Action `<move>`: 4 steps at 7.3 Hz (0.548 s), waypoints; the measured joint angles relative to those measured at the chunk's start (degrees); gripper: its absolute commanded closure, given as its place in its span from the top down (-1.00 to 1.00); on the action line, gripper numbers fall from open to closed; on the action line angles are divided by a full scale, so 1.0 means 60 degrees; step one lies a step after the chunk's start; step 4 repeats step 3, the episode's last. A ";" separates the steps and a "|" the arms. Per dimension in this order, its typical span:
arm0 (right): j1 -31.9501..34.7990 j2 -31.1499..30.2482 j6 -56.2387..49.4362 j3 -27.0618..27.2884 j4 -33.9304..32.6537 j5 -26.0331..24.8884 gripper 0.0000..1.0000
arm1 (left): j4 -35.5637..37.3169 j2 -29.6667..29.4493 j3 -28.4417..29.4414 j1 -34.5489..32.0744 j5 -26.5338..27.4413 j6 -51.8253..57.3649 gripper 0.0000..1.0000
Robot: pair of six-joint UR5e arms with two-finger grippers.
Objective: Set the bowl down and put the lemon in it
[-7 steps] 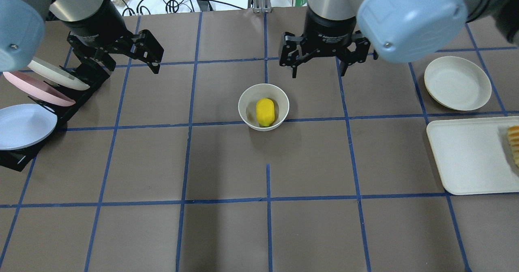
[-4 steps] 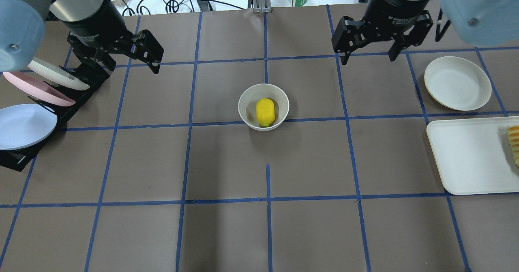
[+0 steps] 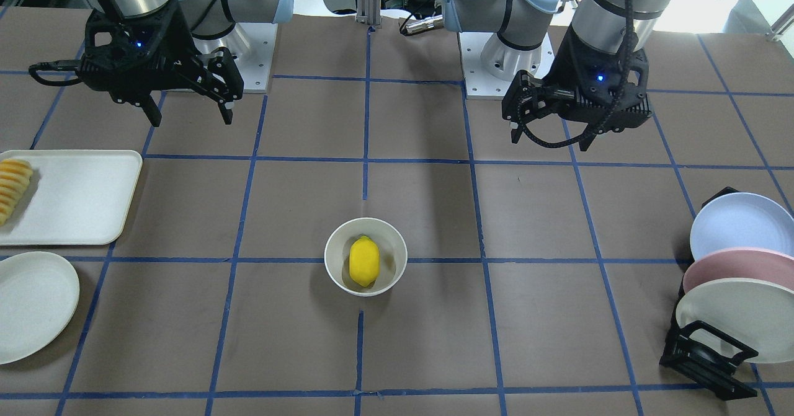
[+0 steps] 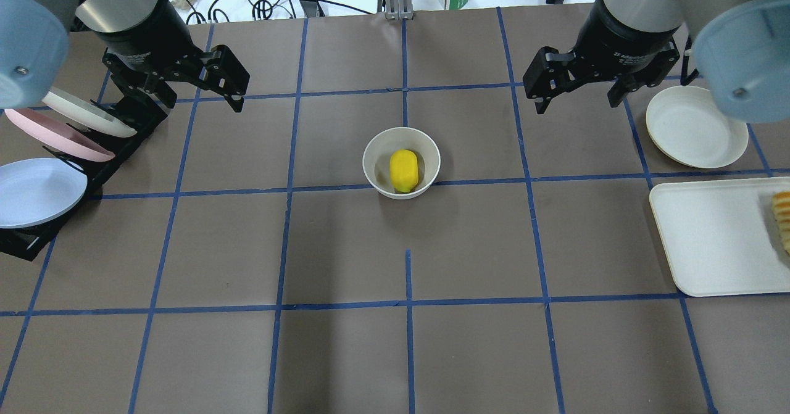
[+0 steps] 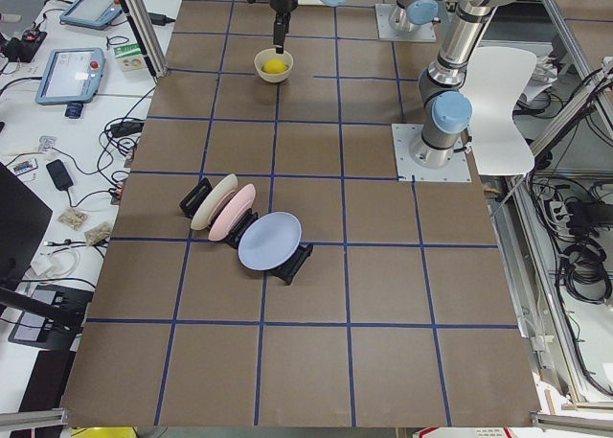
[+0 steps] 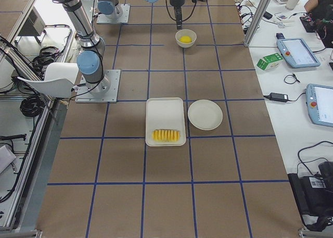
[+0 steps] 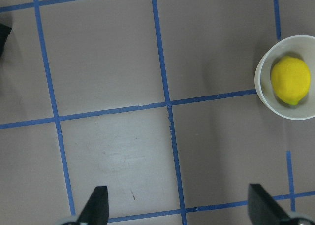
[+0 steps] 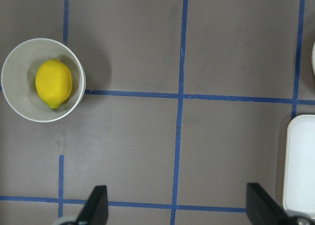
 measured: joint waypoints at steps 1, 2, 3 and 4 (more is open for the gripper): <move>-0.0026 -0.0004 -0.0002 -0.0025 0.0001 -0.0005 1.00 | 0.0000 -0.0004 0.0005 0.0000 0.0000 0.0000 1.00; -0.0038 -0.0006 -0.0002 -0.0038 0.0007 -0.0002 1.00 | 0.0000 -0.0009 0.0009 -0.0003 0.0009 0.0000 1.00; -0.0042 -0.0006 -0.0006 -0.0039 0.0015 0.0004 1.00 | 0.0000 -0.0017 0.0017 -0.0005 0.0018 0.0000 1.00; -0.0042 -0.0006 -0.0006 -0.0039 0.0015 0.0004 1.00 | 0.0000 -0.0017 0.0017 -0.0005 0.0018 0.0000 1.00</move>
